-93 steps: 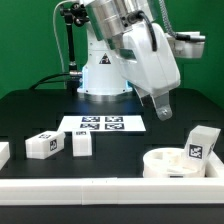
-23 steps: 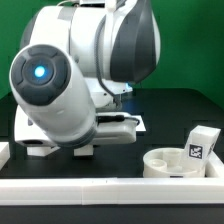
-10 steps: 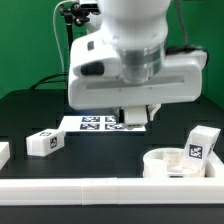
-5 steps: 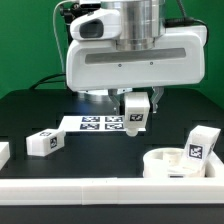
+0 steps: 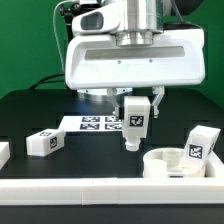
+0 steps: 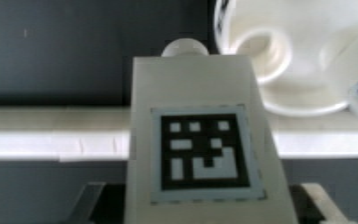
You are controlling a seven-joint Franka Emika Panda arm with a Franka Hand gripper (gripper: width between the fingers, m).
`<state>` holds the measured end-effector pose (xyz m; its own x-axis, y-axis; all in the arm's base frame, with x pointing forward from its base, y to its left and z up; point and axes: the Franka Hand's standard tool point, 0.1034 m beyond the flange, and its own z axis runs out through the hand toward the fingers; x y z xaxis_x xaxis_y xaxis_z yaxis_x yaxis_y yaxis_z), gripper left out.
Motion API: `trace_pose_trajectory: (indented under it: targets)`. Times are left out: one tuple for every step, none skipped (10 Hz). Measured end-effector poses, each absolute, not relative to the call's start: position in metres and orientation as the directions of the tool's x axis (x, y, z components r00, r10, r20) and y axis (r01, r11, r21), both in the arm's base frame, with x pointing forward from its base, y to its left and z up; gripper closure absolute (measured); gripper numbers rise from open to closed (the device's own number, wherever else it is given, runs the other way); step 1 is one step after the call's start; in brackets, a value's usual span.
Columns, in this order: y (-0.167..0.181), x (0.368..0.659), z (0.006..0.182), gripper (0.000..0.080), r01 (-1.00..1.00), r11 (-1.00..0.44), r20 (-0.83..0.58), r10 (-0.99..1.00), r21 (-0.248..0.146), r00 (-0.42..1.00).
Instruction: Assemble stool
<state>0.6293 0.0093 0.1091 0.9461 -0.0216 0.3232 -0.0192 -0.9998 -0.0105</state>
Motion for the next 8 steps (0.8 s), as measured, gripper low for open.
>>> trace_pose_trajectory:
  targets:
    - [0.009, 0.626, 0.106, 0.0463, -0.020, -1.000, 0.350, -0.020, -0.005, 0.937]
    - [0.011, 0.625, 0.105, 0.0463, -0.021, -1.000, 0.341, -0.022, -0.008, 0.940]
    - [0.017, 0.627, 0.104, 0.0463, -0.013, -1.000, 0.343, -0.016, -0.010, 0.939]
    - [0.026, 0.629, 0.102, 0.0463, -0.001, -1.000, 0.342, -0.004, -0.010, 0.940]
    - [0.036, 0.630, 0.101, 0.0463, 0.001, -1.000, 0.343, -0.004, -0.015, 0.939]
    - [0.045, 0.629, 0.099, 0.0463, 0.012, -1.000, 0.342, 0.006, -0.016, 0.940]
    - [0.050, 0.628, 0.096, 0.0463, 0.020, -1.000, 0.339, 0.014, -0.015, 0.941]
    - [0.048, 0.628, 0.096, 0.0463, 0.019, -1.000, 0.338, 0.013, -0.014, 0.941]
